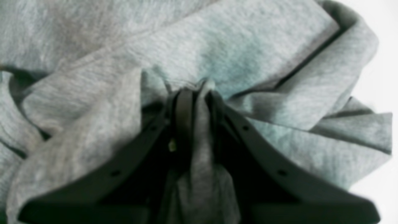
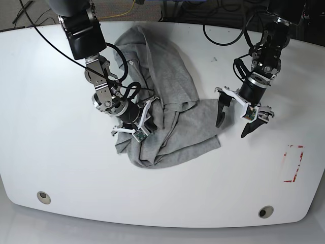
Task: Layout the t-shirt on the table in an organized manner, then fold the t-shirt properly
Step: 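Drag the shirt with the right gripper toward the table center, then raise the right gripper holding the shirt collar away from the shirt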
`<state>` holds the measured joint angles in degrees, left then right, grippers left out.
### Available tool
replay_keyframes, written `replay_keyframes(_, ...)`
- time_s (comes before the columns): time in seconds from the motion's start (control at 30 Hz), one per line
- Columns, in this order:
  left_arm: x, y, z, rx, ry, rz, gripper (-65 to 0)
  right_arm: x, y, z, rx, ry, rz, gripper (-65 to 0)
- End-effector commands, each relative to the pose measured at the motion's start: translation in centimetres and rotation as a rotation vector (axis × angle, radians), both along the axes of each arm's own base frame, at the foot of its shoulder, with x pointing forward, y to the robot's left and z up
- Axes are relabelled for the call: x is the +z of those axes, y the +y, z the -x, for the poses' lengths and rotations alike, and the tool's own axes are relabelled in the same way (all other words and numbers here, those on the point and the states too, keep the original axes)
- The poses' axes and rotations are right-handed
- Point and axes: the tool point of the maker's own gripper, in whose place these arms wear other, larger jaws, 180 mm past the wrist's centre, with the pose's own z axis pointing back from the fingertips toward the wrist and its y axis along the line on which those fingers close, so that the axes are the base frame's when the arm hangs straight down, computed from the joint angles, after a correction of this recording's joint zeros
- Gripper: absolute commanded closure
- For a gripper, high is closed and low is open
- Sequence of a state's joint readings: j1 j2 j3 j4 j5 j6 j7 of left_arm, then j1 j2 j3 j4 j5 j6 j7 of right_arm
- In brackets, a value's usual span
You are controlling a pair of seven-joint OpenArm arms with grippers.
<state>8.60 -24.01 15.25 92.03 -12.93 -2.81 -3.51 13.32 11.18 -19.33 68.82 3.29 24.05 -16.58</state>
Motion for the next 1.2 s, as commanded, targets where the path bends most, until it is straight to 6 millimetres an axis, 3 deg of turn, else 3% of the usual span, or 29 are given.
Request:
replay_keyframes(0.0,1.6,-0.2,-0.2,-0.010,-0.042,0.011,-46.7,2.5,0.5,-1.4,0.004,-0.069,-0.031,-8.3)
replay_keyframes(0.2,0.6,-0.2,0.6,-0.007,0.002,0.002,-46.8,5.0,1.4,-2.0,0.015,-0.134,-0.058,-9.6)
replay_keyframes(0.33,0.3,0.0,0.9,-0.001,0.016,0.000,-48.5,7.0,0.9,-2.8,-0.005,-0.176,-0.064,-17.9)
replay_keyframes(0.47,1.4,2.0,0.8,0.058,-0.012,0.000,-49.8,10.3,-0.1,-3.6,-0.040,-0.236,-0.060,-26.3)
replay_keyframes(0.63,1.8,2.9,1.1,0.081,-0.020,0.001,-49.7,14.1,-0.5,-3.9,-0.059,-0.320,-0.066,-24.6)
replay_keyframes(0.9,0.4,2.8,3.2,0.074,0.030,-0.001,-49.7,17.9,-3.0,-2.1,-0.184,-0.417,-0.100,-27.3)
replay_keyframes(1.0,-0.1,2.7,3.9,0.071,0.049,-0.002,-49.7,18.5,-4.0,-1.0,-0.226,-0.434,-0.109,-31.4)
replay_keyframes(1.17,-0.3,3.9,4.3,0.104,0.056,-0.008,-49.7,17.8,-5.5,1.6,-0.297,-0.414,-0.115,-36.5)
